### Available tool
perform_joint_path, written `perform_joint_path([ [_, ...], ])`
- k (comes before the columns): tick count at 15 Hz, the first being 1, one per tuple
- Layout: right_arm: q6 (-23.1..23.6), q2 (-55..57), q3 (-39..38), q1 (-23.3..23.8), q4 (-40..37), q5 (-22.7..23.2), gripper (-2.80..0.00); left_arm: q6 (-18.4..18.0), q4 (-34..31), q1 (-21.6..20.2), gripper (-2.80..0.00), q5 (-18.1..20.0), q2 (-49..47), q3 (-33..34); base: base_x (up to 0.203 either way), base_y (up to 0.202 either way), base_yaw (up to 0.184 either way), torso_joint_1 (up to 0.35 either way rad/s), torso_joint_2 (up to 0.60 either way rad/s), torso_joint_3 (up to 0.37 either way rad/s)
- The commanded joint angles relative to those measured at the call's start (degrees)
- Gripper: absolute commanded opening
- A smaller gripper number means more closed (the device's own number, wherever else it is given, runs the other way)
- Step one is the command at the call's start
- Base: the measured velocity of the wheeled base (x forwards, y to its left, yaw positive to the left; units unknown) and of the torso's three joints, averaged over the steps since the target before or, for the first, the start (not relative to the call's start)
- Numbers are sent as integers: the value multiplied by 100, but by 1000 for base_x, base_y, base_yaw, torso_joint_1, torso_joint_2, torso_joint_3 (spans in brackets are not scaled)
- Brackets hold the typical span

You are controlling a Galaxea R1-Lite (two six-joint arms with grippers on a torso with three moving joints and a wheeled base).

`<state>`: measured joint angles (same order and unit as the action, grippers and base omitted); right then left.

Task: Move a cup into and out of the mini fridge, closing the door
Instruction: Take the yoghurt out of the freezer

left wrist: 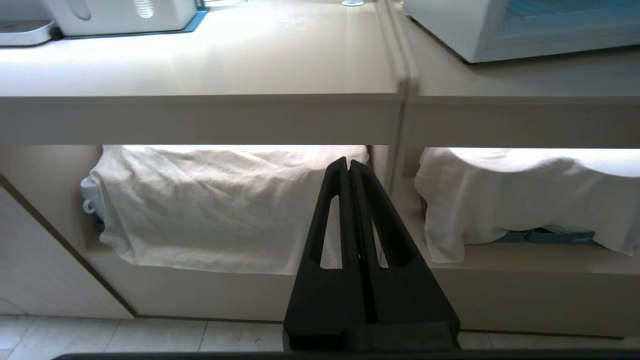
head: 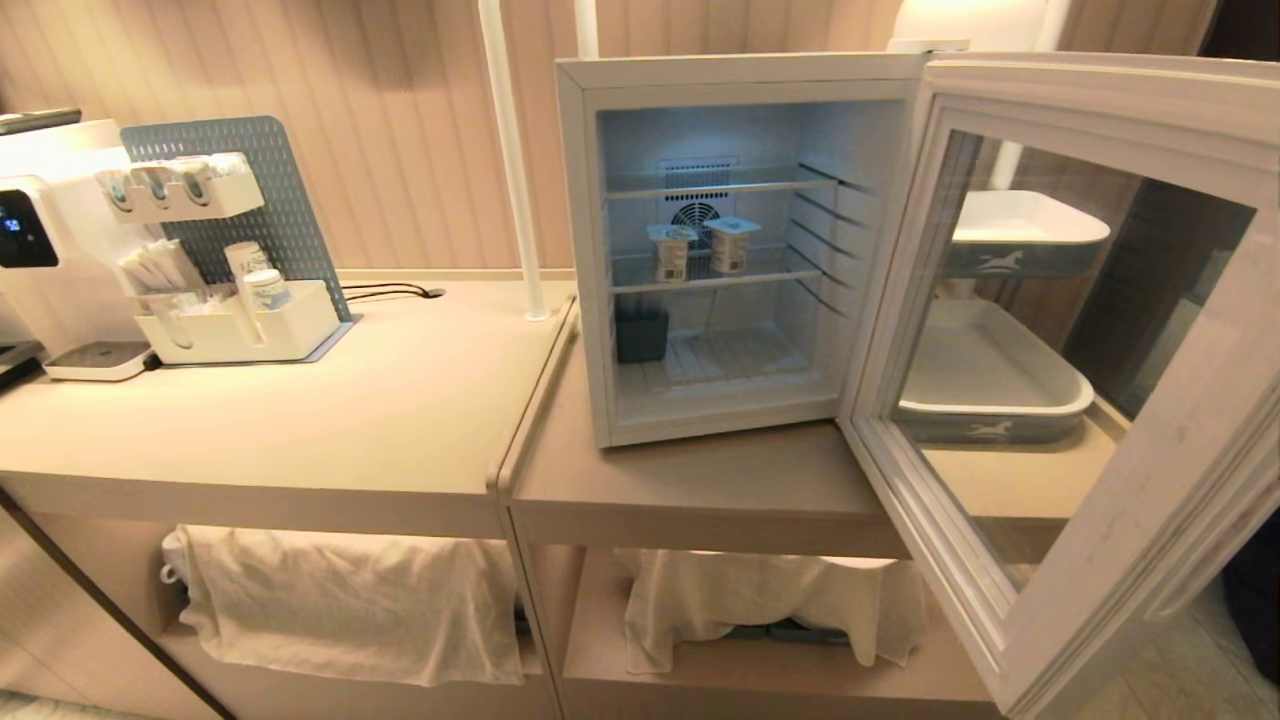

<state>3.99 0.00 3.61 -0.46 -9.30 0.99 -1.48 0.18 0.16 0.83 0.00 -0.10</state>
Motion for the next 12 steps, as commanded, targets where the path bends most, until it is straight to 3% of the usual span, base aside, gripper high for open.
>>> perform_joint_path([
  [1,6,0,0,2,7,7,-280,7,0,2,-280,-4,-9,1,1,151,-5,5,5,-1],
  [12,6,0,0,2,-2,7,-280,33,9,11,-280,-13,-9,1,0,194,1,3,2,0],
])
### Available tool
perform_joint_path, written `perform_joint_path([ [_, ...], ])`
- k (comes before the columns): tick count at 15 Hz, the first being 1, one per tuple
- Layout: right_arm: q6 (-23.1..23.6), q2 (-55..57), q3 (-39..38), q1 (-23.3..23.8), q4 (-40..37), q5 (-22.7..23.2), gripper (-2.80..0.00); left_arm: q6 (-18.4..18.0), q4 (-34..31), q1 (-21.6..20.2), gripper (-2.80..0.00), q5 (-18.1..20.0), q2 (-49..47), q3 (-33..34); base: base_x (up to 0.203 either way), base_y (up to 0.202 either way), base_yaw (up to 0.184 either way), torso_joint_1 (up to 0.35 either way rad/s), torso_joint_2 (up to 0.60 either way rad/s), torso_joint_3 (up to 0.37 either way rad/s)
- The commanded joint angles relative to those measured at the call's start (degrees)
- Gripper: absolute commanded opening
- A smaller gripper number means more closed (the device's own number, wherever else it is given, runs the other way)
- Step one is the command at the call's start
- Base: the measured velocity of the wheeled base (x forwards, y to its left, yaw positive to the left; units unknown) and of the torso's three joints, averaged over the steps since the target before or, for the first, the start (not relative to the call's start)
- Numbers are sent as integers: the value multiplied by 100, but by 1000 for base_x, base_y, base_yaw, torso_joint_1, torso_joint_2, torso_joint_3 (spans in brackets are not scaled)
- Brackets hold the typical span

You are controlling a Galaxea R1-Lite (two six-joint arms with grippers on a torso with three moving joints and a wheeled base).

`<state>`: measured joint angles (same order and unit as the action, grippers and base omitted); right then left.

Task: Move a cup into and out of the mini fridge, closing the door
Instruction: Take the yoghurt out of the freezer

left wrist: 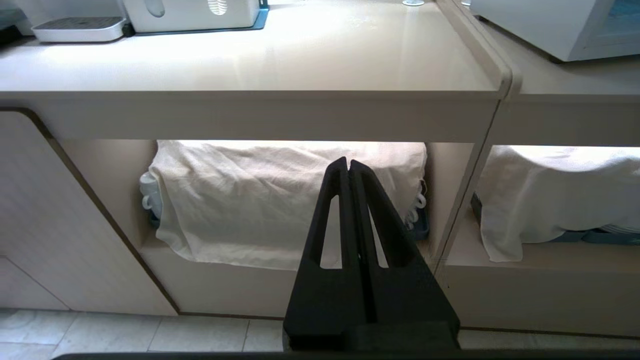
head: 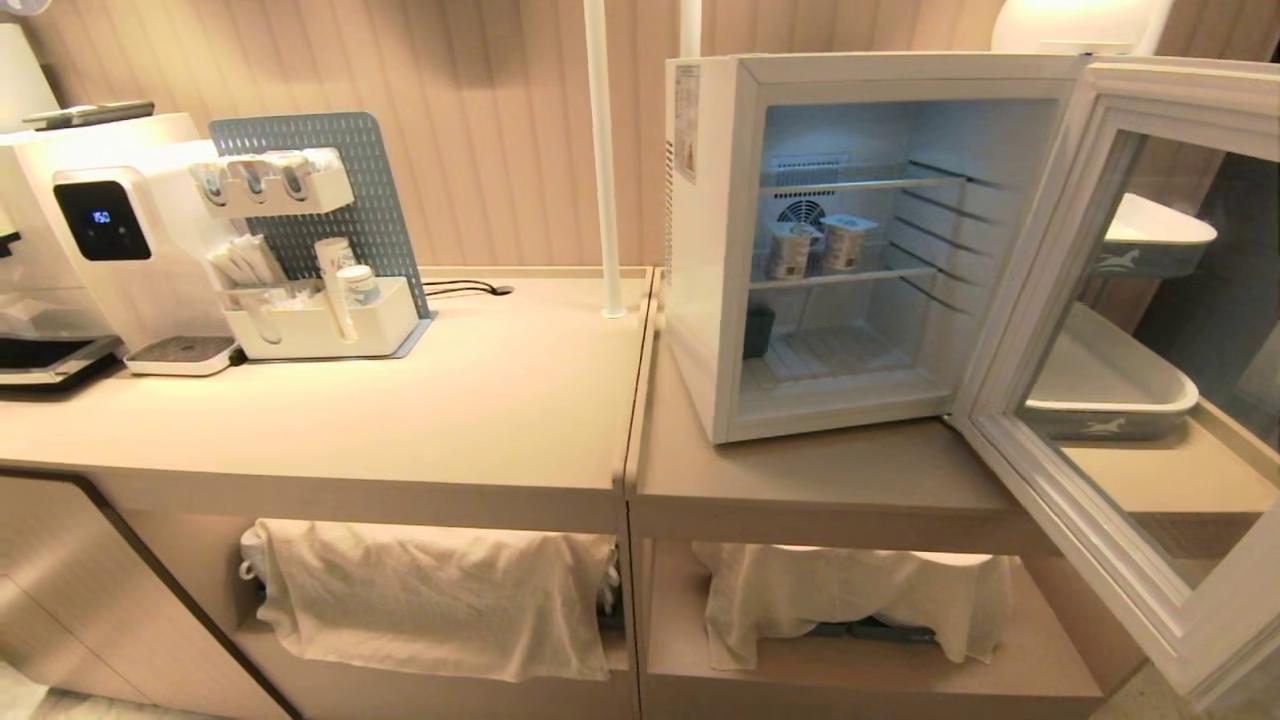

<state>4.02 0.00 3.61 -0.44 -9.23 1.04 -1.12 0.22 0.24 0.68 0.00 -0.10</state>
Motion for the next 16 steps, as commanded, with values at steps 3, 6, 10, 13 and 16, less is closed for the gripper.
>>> perform_joint_path([
  [3,2,0,0,0,-4,2,-280,-2,4,0,-280,2,-9,1,0,193,0,3,2,4],
  [6,2,0,0,0,0,2,-280,-2,3,2,-280,2,-9,1,0,189,3,4,0,0],
  [10,0,0,0,0,0,2,-280,-2,4,2,-280,2,-9,1,0,106,1,3,2,2],
  [13,-7,0,0,0,9,2,-280,-2,3,-6,-280,2,-9,1,10,0,2,1,1,3],
  [16,-7,0,0,0,0,2,-280,-2,4,0,-280,2,-9,1,183,1,6,4,3,3],
])
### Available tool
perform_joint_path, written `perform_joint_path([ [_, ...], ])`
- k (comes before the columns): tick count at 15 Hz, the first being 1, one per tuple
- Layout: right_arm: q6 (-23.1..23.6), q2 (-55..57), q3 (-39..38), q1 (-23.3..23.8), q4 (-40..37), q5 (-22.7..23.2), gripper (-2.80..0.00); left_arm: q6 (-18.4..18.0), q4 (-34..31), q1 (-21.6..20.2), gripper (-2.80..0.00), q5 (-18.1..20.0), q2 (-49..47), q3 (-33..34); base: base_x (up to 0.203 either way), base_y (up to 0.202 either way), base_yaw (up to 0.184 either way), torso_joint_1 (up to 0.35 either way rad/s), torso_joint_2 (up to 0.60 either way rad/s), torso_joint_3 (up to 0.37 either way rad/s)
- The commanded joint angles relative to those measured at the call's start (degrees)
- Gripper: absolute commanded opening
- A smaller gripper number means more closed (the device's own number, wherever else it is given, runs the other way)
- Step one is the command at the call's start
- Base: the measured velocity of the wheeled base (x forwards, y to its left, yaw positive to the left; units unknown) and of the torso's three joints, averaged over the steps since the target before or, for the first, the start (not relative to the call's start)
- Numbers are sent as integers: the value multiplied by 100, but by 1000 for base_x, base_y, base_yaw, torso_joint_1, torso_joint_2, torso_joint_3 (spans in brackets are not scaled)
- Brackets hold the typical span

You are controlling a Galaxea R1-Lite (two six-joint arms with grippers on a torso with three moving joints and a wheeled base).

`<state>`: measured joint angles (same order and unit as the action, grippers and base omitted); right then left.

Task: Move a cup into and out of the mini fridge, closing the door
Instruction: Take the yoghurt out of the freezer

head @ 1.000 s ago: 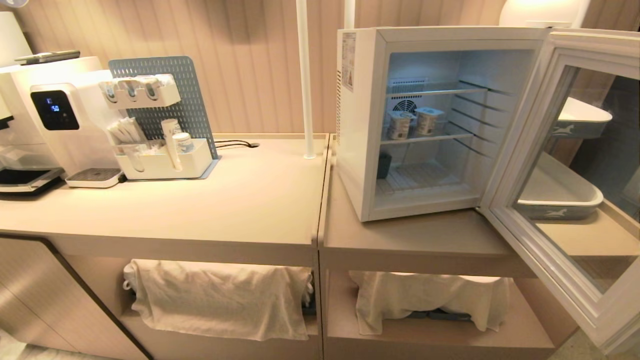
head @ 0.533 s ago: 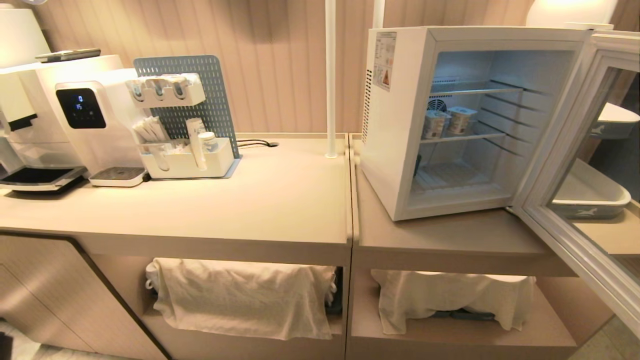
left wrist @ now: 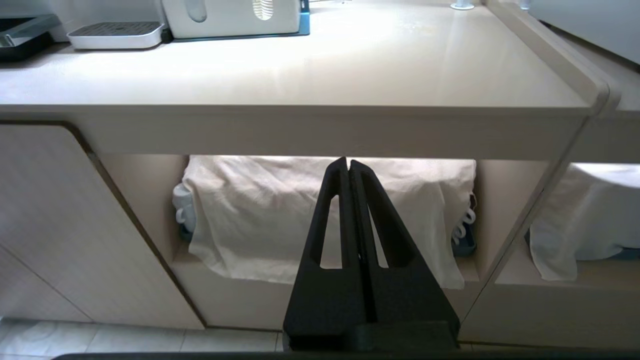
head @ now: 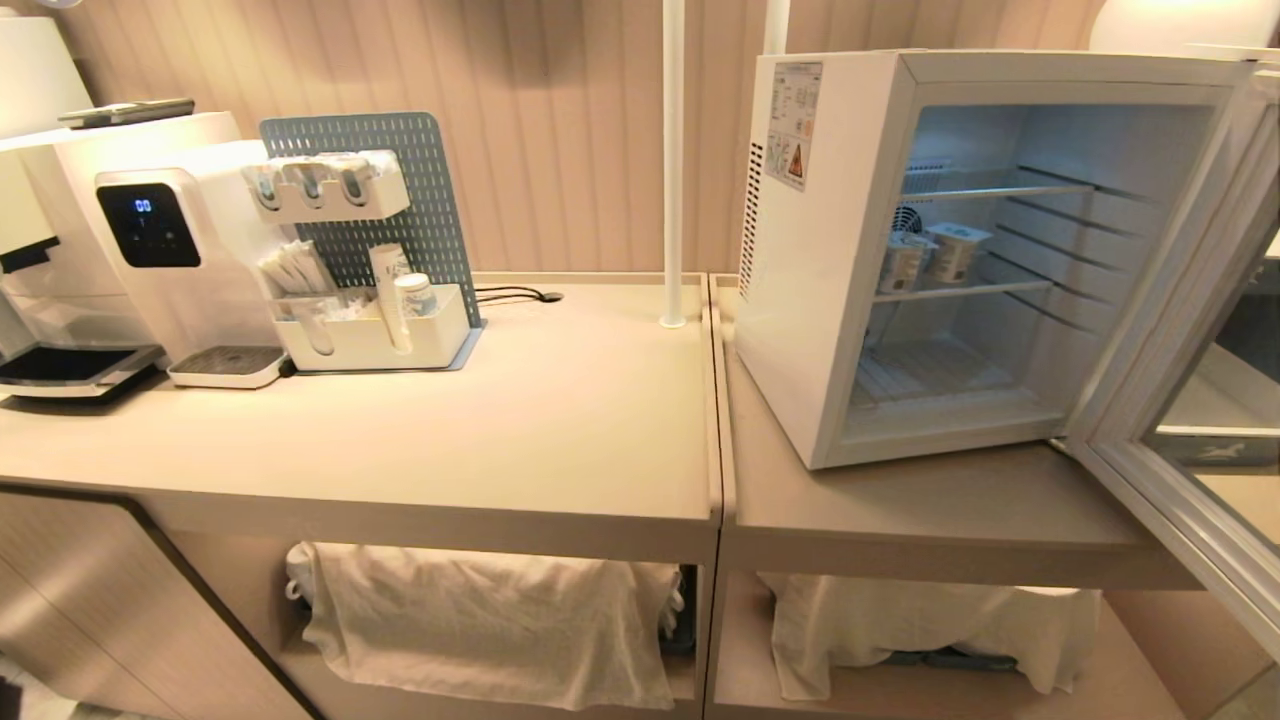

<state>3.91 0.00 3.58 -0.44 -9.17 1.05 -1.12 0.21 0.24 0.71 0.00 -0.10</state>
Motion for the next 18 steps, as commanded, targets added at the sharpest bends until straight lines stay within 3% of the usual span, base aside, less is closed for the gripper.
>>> perform_joint_path([
  [1,5,0,2,0,-6,1,-280,-2,6,-5,-280,0,-9,1,195,0,-1,4,-5,7],
  [5,5,0,-16,0,38,1,-280,14,4,0,-280,0,-9,10,188,0,0,2,4,1],
  [8,-64,2,91,9,237,3,-280,77,6,0,-280,0,-9,5,32,0,0,6,4,0],
  [10,-249,86,908,9,274,36,-280,95,6,-7,-280,0,-9,1,0,0,0,0,0,0],
  [12,-333,501,1956,9,-191,98,-280,112,6,-7,-280,-9,-9,3,0,0,0,0,0,0],
  [15,-509,1986,3163,1,-1095,217,-280,139,6,-2,-280,-9,-9,1,0,0,0,0,0,0],
  [18,-589,3751,3702,-61,-1418,444,-280,147,3,-7,-280,-9,-9,10,0,0,0,0,0,0],
])
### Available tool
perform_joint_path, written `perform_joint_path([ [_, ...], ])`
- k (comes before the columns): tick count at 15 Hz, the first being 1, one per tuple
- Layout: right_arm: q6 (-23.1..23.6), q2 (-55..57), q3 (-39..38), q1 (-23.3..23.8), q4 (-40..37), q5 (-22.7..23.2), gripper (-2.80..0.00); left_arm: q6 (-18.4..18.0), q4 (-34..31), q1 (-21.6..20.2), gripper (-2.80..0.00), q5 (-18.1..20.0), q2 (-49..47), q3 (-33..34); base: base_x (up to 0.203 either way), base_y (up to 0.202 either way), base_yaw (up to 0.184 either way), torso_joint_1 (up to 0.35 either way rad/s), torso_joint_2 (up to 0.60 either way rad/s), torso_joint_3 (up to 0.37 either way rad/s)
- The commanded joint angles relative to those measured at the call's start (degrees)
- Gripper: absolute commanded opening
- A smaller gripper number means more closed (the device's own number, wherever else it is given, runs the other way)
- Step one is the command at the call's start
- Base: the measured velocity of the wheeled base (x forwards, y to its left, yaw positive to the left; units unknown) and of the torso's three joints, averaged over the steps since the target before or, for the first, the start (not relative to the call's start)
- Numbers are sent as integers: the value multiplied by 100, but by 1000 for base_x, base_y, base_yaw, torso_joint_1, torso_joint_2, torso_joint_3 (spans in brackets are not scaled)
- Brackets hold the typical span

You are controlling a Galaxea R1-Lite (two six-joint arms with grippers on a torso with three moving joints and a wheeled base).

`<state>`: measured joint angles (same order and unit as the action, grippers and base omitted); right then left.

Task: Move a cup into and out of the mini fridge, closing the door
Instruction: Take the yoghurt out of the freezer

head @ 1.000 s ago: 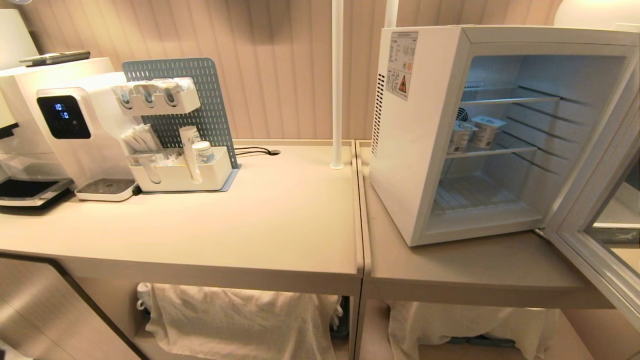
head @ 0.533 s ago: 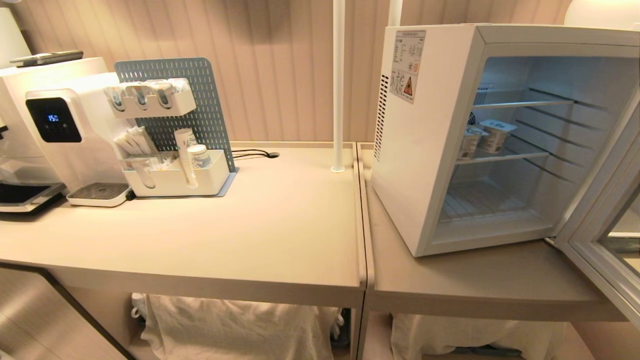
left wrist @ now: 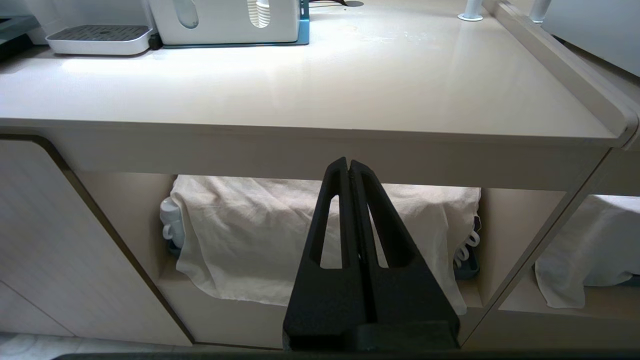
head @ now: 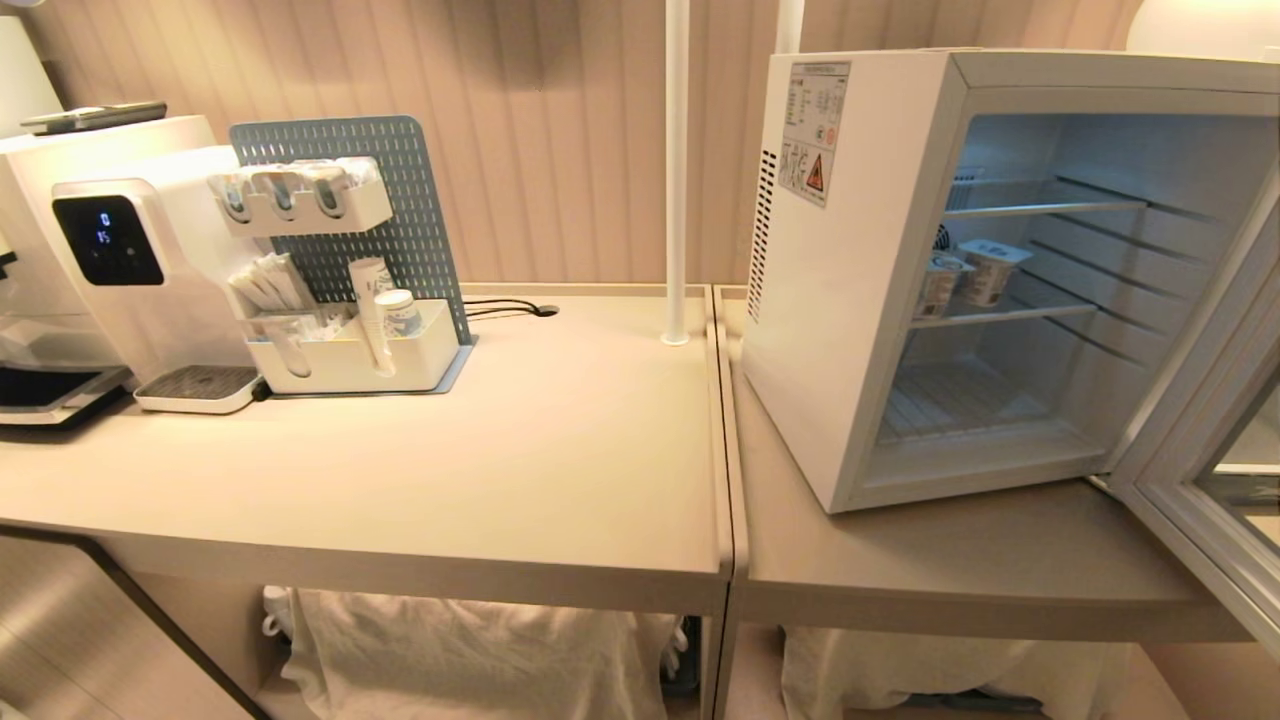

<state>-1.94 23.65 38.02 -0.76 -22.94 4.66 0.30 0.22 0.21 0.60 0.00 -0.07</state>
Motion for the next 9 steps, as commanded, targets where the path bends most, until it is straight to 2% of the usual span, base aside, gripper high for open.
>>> perform_joint_path([
  [1,43,2007,353,-40,4,264,-280,5,-3,-3,-280,2,-9,6,0,0,0,0,0,0],
  [3,178,3193,438,-34,512,622,-280,5,1,-1,-280,2,-9,1,0,0,0,0,0,0],
  [6,258,4864,480,66,2000,876,-280,5,-1,-3,-280,2,-9,4,0,0,0,0,0,0],
  [9,310,6342,545,129,3533,930,-280,13,-4,-3,-280,2,-9,7,0,0,0,0,0,0],
])
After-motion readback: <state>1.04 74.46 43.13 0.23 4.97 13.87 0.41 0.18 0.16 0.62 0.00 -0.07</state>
